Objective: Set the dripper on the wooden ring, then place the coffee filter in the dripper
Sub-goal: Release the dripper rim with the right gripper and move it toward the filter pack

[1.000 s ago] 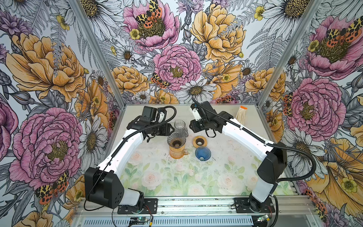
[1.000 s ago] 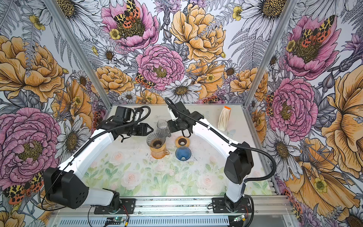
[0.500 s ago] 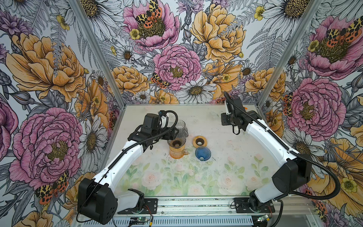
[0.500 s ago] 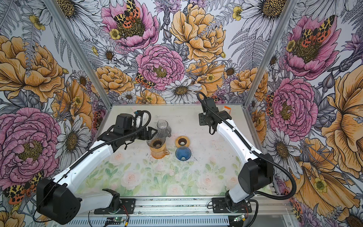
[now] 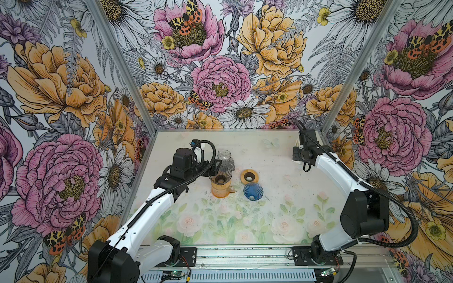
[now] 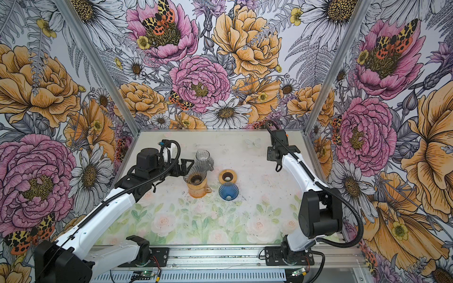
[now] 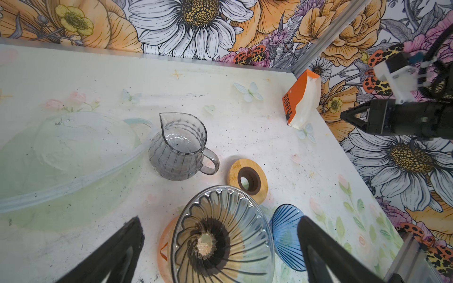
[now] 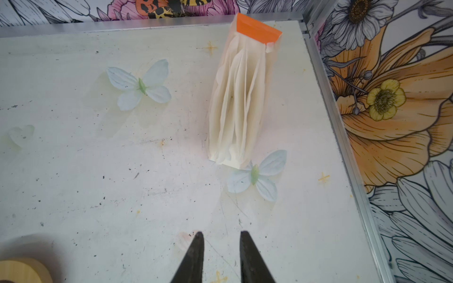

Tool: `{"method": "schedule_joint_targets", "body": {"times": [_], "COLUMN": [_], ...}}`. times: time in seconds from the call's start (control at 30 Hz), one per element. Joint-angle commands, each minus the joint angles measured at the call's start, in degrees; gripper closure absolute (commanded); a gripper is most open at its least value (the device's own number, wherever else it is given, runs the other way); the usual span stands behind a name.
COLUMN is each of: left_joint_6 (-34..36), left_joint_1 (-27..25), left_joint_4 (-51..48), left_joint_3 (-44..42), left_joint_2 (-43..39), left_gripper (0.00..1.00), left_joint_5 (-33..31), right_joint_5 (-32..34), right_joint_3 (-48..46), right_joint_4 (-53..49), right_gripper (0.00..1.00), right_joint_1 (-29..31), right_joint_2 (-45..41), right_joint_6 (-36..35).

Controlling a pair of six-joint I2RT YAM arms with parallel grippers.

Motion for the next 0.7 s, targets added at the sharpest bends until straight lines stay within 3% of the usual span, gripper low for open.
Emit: {"method": "schedule_joint_targets", "body": {"times": [0.0,0.2,0.67], "left_joint_6": [-1.10,-1.14,-1.61], "left_joint_1": [-0.30,-0.80,-1.09], "left_joint_4": [2.17,2.17,1.22], "left_joint_3": [-0.18,0.71,1.41], "left_joint_2": [0.48,2.16,2.69], "left_gripper": [0.01,0.01,0.01], "left_joint_5": [-0.99,-0.59,-0.71], "right_joint_5": [-0.71,0.68,-4.34], "right_joint_3": [-0.56,2.71,9.37], "right_joint_4": [6.93,8.22,10.64], "right_gripper": [0.74,0.78,0.80], "right_joint_1": [-1.61,-4.24,-8.06], "right_joint_2": [1.73,7.55,17.41], "right_joint_6": [0.77,-0.43,-0.92]}}
